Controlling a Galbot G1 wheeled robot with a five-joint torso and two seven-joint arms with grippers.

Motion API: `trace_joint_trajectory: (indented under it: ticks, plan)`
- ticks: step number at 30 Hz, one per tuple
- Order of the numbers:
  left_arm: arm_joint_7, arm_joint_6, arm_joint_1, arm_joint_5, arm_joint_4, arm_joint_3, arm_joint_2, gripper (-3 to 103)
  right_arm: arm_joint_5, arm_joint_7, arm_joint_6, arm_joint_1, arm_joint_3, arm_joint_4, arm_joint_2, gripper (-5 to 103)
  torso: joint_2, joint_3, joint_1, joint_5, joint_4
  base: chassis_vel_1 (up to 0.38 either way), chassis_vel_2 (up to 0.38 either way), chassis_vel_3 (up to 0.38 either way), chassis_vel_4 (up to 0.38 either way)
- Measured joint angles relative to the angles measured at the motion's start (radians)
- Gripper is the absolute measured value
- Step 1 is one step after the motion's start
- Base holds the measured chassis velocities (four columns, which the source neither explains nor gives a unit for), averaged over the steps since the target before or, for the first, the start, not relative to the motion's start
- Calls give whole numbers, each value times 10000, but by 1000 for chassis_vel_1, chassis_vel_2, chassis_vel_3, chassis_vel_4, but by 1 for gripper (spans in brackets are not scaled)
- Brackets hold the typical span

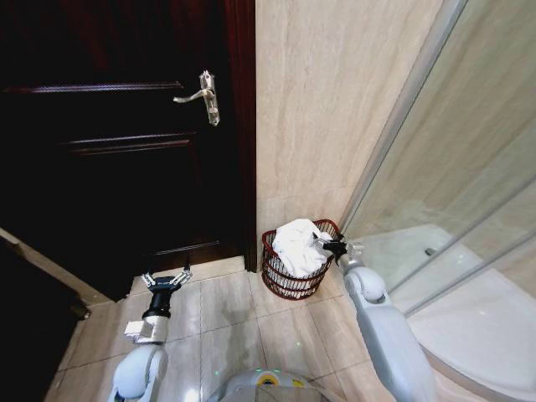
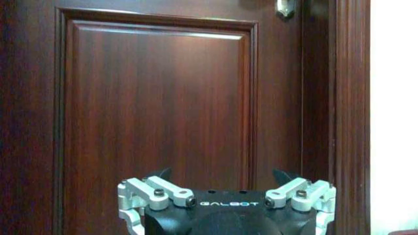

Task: Discard the used towel into the hamper.

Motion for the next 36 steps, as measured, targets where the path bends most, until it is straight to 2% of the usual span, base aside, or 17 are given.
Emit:
trace_joint_trajectory:
  ticks: [3,6,14,23,28,34,36]
  plan:
    - [-13,-21,62,-62,10,-44,44,100,45,79,-488,-311,-40,368,59,100,3,1,-1,0,-4,0,0,0,0]
    - [-14,-46,58,-146,81,-77,102,100,10,-17,-646,-305,-62,282,117,100,5,3,0,-1,-4,0,0,0,0]
    - [-37,-43,-89,-281,162,-134,156,100,694,41,-1412,977,-256,-1312,483,100,9,7,4,-1,1,0,0,0,0]
    - [-46,-47,-293,-178,231,-121,-31,100,690,-80,-1580,2294,-479,-2902,568,100,12,9,4,-1,-3,0,0,0,0]
    - [-47,-47,-291,-100,216,-41,-3,100,1347,93,-1891,2802,-777,-3692,421,100,15,9,4,-2,0,0,0,0,0]
    - [-48,-49,-313,-95,156,-30,-45,100,1320,96,-1890,2876,-928,-4346,337,100,16,10,5,-1,-3,0,0,0,0]
    - [-50,-66,-276,-108,149,-29,-24,100,1209,112,-1593,2786,-868,-4333,382,100,16,11,5,-1,-1,0,0,0,0]
